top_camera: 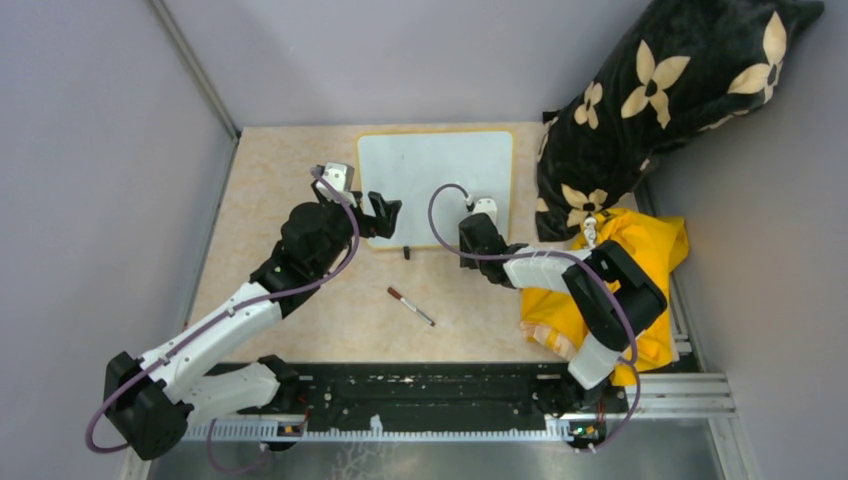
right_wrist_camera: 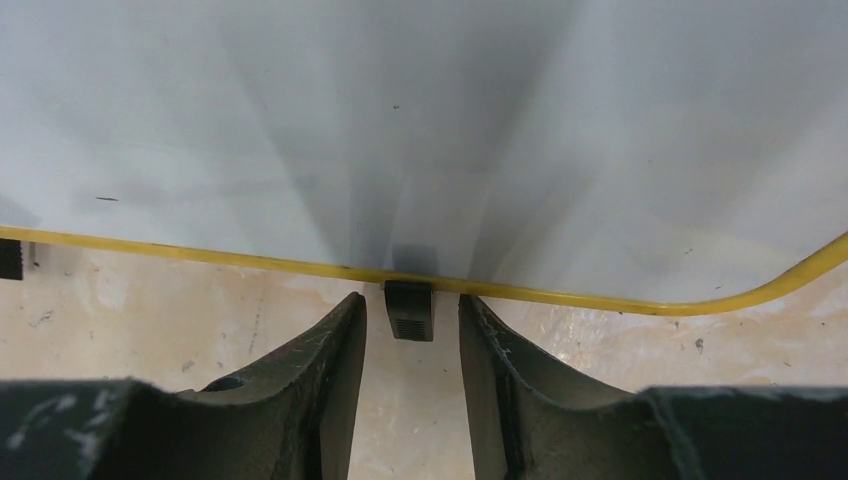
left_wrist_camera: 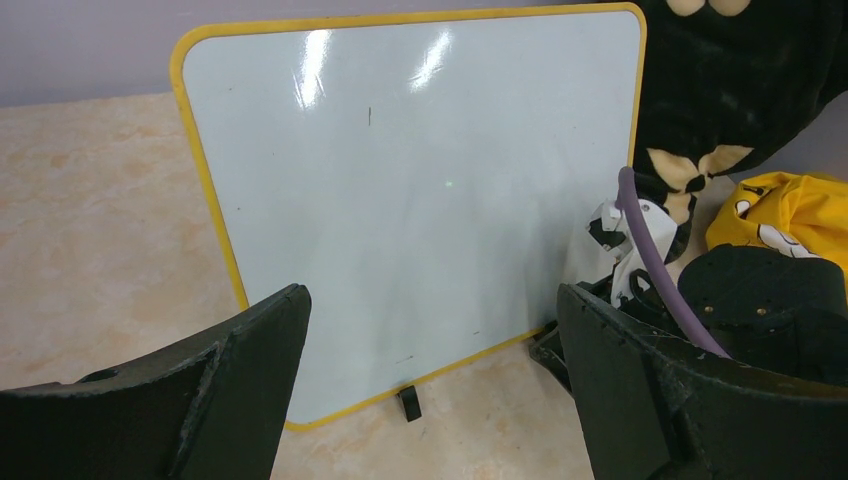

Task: Write a sentence on the whiteboard
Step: Move the whiteboard stand to the center of the board.

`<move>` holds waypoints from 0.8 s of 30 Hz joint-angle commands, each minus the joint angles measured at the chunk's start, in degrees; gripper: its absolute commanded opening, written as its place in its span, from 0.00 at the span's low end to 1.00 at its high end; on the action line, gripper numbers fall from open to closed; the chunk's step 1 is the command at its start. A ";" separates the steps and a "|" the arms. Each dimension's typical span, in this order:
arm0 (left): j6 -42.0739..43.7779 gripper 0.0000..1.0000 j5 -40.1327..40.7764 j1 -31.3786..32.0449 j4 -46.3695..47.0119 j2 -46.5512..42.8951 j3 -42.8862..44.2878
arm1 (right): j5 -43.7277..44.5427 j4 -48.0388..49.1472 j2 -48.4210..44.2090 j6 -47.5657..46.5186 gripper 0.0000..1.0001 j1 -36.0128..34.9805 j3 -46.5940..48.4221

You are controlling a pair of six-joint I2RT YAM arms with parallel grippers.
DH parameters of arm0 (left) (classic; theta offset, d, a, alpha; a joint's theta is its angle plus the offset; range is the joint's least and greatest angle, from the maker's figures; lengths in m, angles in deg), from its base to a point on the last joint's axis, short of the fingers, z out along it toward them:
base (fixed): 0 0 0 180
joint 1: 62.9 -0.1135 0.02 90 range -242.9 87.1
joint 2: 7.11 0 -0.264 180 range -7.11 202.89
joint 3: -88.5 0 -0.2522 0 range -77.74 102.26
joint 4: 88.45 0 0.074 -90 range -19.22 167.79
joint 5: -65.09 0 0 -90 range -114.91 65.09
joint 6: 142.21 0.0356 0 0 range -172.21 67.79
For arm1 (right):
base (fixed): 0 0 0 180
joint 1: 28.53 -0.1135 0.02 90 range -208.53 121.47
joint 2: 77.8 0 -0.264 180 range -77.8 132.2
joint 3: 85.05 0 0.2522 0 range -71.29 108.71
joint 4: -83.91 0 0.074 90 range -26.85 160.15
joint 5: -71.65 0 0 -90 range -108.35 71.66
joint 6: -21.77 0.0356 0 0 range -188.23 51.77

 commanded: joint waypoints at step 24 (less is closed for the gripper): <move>-0.16 0.99 -0.64 0.26 1.56 -0.64 -0.14 | 0.02 5.27 2.27 -11.88 0.00 0.16 3.28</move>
